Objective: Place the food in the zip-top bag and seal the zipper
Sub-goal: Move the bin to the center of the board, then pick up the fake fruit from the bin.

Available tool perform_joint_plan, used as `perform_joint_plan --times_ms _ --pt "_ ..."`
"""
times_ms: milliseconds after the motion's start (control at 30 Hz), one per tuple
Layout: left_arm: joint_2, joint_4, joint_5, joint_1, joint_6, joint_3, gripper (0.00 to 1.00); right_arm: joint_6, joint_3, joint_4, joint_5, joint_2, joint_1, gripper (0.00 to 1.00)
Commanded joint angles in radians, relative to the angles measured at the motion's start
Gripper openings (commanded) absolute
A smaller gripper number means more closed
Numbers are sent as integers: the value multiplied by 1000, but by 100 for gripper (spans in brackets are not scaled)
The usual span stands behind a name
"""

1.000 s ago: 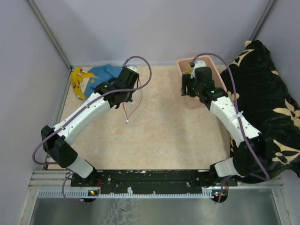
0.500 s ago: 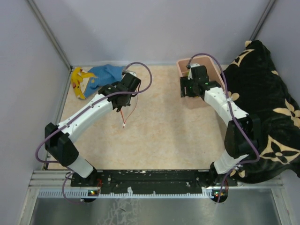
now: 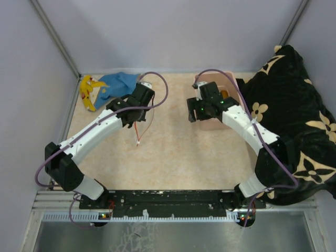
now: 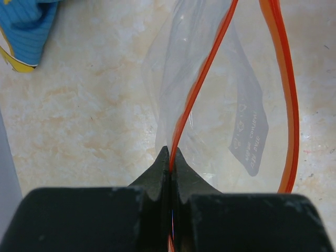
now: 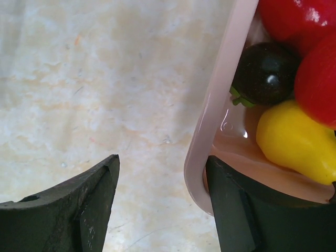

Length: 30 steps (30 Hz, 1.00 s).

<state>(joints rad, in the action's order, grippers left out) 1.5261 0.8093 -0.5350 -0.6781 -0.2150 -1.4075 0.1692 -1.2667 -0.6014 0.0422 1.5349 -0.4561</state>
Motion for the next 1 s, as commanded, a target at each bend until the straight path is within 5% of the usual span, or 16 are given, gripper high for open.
perform_joint_plan --times_ms 0,467,733,967 --pt "-34 -55 40 2 16 16 0 69 36 -14 53 -91 -75 67" --pt "-47 -69 57 2 12 26 0 108 93 14 140 -211 -187 67" --pt "-60 -74 65 2 13 29 0 33 30 -82 -150 -253 -136 79" --pt "-67 -79 72 2 17 33 0 31 61 -6 -272 -235 2 89"
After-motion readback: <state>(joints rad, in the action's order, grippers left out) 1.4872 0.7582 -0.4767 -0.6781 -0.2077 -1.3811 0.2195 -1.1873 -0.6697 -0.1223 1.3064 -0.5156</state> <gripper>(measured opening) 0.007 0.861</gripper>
